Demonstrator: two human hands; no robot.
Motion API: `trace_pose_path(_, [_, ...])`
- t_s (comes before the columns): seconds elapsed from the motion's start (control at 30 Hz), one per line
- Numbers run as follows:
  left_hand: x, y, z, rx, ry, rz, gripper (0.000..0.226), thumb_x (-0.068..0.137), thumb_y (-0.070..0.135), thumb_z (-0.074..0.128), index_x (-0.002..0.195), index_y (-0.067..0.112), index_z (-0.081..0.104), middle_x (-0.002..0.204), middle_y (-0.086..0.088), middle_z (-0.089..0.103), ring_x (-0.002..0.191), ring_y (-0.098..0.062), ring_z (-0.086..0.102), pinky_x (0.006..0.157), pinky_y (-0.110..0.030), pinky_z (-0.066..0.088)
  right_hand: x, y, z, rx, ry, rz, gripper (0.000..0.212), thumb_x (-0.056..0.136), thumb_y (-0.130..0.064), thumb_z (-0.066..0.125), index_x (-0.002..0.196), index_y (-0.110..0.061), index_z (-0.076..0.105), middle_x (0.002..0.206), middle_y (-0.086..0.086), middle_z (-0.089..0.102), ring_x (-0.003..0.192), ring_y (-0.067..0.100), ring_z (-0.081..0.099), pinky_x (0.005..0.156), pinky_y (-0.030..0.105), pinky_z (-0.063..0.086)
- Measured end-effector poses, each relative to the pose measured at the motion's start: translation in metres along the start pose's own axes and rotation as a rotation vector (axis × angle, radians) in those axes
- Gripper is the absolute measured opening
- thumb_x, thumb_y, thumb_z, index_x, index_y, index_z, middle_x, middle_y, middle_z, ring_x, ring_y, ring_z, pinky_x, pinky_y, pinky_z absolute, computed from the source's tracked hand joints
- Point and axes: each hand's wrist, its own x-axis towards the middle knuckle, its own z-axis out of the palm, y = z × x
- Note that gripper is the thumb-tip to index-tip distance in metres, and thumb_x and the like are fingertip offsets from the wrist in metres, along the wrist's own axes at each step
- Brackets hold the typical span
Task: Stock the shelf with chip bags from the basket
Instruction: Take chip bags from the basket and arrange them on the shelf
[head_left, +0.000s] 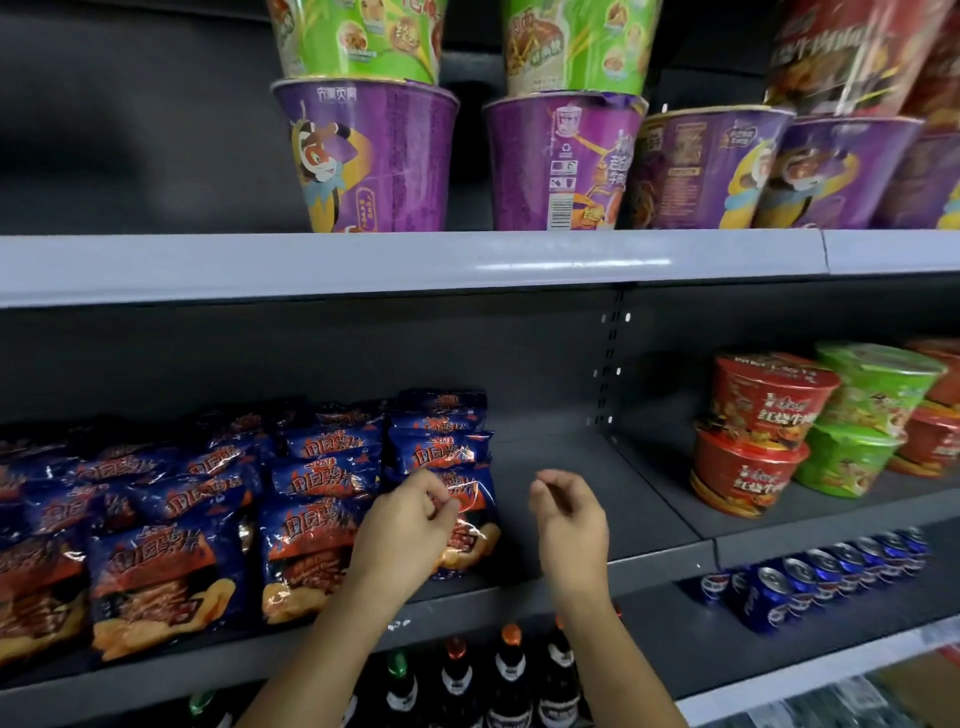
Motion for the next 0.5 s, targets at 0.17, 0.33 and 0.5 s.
trace_pose_path(0.17, [-0.009,0.027,0.025,-0.097,-0.051,0.022,0.015,0.091,0.035,0.064,0.080,0.028,0.057,0.058,0.004,0.060,0.062,-0.014,0.061,0.065,-0.041,0.053,-0.005,-0.013,-0.038,0.087,0.053,-0.028,0.010,0.098,-0.008,0.061,0.095,-0.017,0.067,0.082,0.004,0.069,0.072,0.011,0.063,0.075,0.032,0.052])
trace_pose_path(0.33, [-0.031,0.070,0.062,-0.307,-0.239,0.066,0.017,0.094,0.028,0.063,0.080,0.021,0.059,0.060,-0.002,0.065,0.048,-0.013,0.055,0.056,-0.033,0.045,-0.020,-0.018,-0.103,0.148,0.126,-0.021,0.008,0.100,-0.010,0.060,0.096,-0.014,0.066,0.078,0.002,0.066,0.065,0.011,0.060,0.065,0.030,0.050])
trace_pose_path(0.5, [-0.077,0.106,0.124,-0.453,-0.512,0.007,0.017,0.097,0.026,0.062,0.090,0.009,0.063,0.073,-0.001,0.067,0.060,-0.012,0.058,0.051,-0.019,0.043,-0.043,0.014,-0.184,0.150,0.300,0.069,0.015,0.101,-0.014,0.059,0.088,-0.017,0.066,0.075,0.002,0.071,0.071,0.018,0.065,0.068,0.031,0.051])
